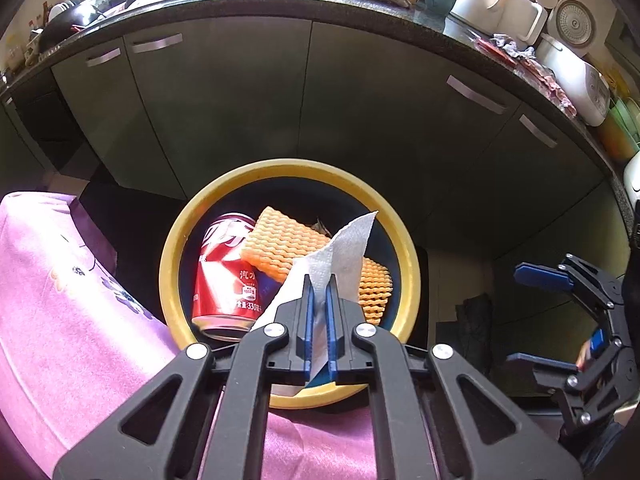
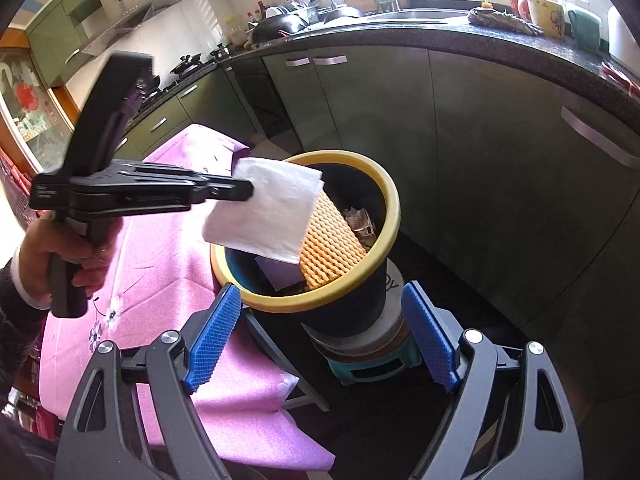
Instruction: Collect trash
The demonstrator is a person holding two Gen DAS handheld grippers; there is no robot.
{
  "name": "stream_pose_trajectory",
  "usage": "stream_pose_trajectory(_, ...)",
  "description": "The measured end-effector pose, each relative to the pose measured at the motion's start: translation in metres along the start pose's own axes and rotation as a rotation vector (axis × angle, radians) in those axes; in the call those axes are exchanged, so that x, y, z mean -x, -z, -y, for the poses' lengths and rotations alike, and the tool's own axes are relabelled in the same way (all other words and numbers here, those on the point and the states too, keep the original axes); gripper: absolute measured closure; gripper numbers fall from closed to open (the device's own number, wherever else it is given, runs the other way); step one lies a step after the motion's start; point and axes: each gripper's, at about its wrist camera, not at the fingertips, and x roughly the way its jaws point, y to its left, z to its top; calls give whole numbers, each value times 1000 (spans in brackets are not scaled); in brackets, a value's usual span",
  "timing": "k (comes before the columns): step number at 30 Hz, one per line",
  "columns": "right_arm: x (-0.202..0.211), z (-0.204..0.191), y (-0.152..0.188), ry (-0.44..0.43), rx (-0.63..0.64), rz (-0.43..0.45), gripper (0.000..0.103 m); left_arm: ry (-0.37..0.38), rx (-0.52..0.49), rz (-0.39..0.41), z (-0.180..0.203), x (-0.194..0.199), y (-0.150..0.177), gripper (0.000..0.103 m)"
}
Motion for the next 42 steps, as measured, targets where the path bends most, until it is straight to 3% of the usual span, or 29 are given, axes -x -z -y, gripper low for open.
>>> stream_pose_trajectory(1,1,-1,0,0,0,1,21,-8,1,-6,-1,-2,1,90)
stream_pose_trajectory(3,2,-3,0,2,2,0,21,-23,6,-11,-1,-3,5,59)
stream_pose_trajectory(4,3,-4,0,4,4,-1,21,-32,8,-8,-1,-3,7,55)
stream_pose_trajectory(10,4,-10,-1,8,11,-3,21,-59,4,15,0,7,22,52)
stream_pose_trajectory(17,10,-19,-1,29,32,6,20,-124,35,104,4,41,47,35)
stream_pose_trajectory(22,12,-28,2,40,43,11,20,-197,110,210,-3,88,82,23)
stream_pose_trajectory(24,11,-34,3,46,58,9,18,-233,144,256,-9,112,103,13)
stream_pose_trajectory(26,9,-43,5,47,78,8,16,-281,190,299,-16,138,127,10)
stream_pose_trajectory(33,11,-81,12,17,153,24,13,-461,399,450,-45,235,232,7)
stream_pose_trajectory(42,51,-148,25,32,308,155,5,-676,664,541,-57,317,364,7)
